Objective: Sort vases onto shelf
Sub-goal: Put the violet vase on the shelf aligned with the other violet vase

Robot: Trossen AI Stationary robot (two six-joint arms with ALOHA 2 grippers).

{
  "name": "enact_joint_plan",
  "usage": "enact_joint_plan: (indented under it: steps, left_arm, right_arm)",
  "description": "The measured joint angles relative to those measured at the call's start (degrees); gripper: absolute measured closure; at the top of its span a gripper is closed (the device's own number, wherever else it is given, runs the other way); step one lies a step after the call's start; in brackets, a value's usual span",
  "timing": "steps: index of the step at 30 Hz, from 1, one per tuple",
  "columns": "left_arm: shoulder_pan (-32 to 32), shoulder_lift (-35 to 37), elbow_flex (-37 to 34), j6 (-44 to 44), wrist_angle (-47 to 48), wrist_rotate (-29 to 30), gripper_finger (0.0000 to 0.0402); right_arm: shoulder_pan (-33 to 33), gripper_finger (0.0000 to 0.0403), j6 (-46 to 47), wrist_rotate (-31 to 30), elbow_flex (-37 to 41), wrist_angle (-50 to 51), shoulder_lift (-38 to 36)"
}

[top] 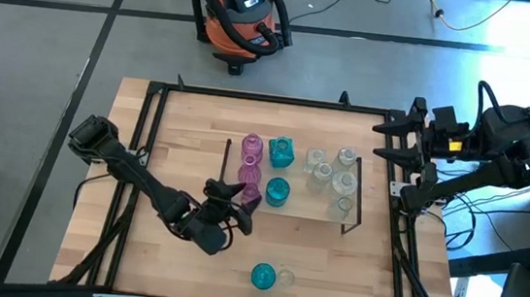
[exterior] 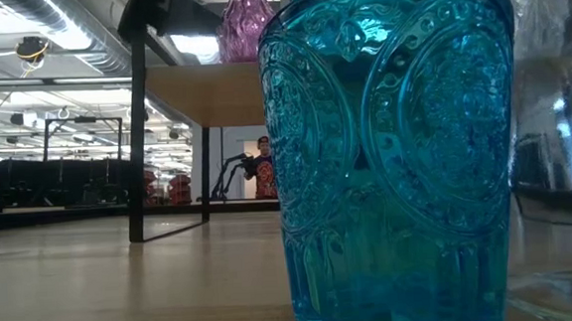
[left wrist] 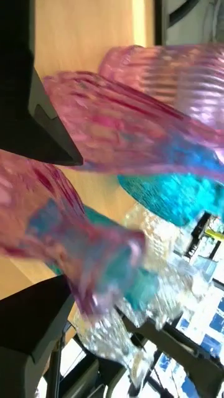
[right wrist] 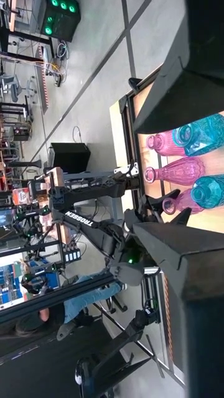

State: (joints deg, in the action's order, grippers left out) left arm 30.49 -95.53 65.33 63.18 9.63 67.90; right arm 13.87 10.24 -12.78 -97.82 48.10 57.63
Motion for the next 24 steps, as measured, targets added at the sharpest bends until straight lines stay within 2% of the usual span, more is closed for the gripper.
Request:
enact_joint_plan:
  steps: [6, 11, 24]
  left_arm:
    - [0.0, 0.0, 2.6, -5.8, 0.4, 0.7, 0.0108]
    - [0.0, 0.0, 3.2, -7.2, 0.3, 2.0, 0.0112]
    - [2.2, 0.1, 3.3, -8.4, 0.5, 5.6, 0.0192]
  right_arm:
    - [0.0, 0.0182, 0.0, 0.1, 0.0, 0.0, 0.0]
    - [0.0, 0.0182, 0.0, 0.4, 0.0, 0.0, 0.0]
    - [0.0, 0.0182, 0.3, 1.0, 0.0, 0.0, 0.0]
